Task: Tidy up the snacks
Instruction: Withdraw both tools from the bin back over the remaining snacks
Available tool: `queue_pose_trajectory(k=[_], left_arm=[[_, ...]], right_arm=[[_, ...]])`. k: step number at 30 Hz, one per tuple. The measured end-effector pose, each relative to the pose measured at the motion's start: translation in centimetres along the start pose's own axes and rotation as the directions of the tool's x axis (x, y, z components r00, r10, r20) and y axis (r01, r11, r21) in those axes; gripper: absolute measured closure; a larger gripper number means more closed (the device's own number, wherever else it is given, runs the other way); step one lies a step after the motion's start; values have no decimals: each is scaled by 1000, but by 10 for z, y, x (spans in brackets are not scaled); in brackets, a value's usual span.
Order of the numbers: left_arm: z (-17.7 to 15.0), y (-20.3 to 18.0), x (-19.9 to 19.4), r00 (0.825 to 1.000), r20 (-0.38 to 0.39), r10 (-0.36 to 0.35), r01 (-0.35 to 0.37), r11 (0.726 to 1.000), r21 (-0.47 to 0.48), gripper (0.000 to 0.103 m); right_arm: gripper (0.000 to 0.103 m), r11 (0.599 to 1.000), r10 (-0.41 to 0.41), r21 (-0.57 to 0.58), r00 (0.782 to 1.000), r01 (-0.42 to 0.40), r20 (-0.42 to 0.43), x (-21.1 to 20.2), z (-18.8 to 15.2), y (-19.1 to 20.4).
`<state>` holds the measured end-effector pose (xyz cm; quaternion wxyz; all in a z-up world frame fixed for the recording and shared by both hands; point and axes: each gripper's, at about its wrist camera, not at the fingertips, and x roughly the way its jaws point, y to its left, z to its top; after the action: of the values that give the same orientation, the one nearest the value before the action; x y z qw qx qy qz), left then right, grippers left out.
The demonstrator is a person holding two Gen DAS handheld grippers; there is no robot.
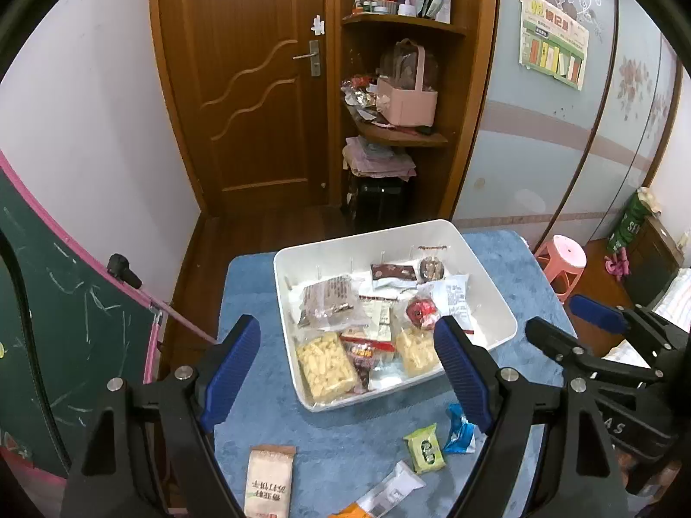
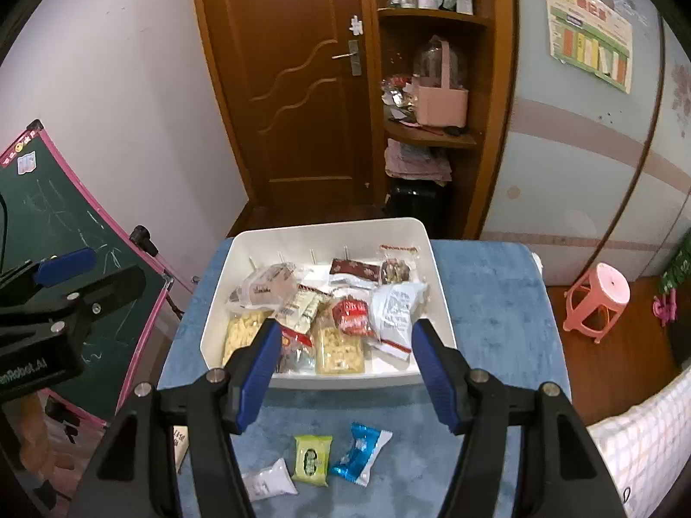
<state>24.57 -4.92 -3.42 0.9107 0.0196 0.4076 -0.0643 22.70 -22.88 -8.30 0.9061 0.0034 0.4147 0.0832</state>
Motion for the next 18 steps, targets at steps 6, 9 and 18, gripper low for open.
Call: queue_pose_trajectory(k=[6, 9, 18], left_arm=[[-11, 4, -15, 1000, 17, -8, 8, 1000, 9, 21], [-18, 1, -24, 999, 31, -10, 9, 999, 33, 21], [-44, -7, -28, 998, -4, -64, 64, 996, 60, 21]], right_arm=[[40, 999, 2, 42, 1000, -2, 0, -15, -14, -5], [40, 997, 3, 71, 1000, -3, -1, -21, -22, -8], [40, 994, -9, 110, 1000, 11, -26, -24, -41, -15]])
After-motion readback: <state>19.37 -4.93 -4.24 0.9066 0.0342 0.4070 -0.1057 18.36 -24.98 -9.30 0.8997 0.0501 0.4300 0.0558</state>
